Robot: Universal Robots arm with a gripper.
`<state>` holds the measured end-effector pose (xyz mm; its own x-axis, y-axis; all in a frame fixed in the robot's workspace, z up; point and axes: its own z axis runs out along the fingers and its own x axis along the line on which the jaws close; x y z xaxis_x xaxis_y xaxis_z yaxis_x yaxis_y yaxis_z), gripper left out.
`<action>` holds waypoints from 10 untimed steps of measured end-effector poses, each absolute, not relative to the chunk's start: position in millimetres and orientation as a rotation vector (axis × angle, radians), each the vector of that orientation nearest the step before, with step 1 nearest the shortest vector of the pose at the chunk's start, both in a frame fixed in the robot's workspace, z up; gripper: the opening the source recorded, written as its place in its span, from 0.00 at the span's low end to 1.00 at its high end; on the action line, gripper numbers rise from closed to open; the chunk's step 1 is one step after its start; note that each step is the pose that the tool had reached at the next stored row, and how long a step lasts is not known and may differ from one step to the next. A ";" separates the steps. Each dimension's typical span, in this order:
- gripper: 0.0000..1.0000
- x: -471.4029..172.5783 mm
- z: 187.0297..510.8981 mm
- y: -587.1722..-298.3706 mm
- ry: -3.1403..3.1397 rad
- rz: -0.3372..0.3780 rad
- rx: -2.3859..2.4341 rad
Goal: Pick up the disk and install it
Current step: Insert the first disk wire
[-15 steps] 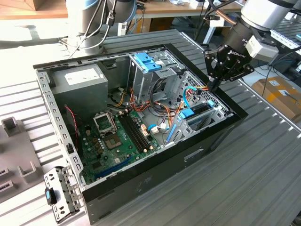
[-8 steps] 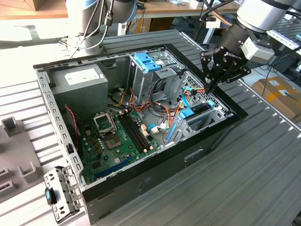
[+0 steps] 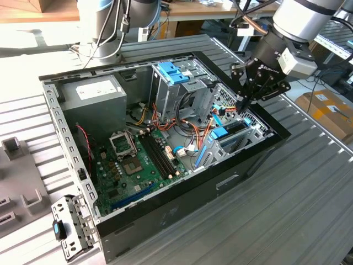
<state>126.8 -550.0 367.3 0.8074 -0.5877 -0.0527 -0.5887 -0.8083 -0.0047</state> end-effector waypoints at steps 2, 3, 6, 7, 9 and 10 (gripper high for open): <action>0.17 119.9 367.1 -550.2 0.966 0.076 -2.967; 0.17 117.0 367.1 -550.3 0.966 0.076 -2.967; 0.17 107.5 366.8 -550.5 0.966 0.076 -2.967; 0.17 105.1 366.6 -550.7 0.966 0.076 -2.966; 0.17 105.1 366.8 -550.6 0.966 0.076 -2.967; 0.17 105.0 366.7 -550.6 0.966 0.076 -2.967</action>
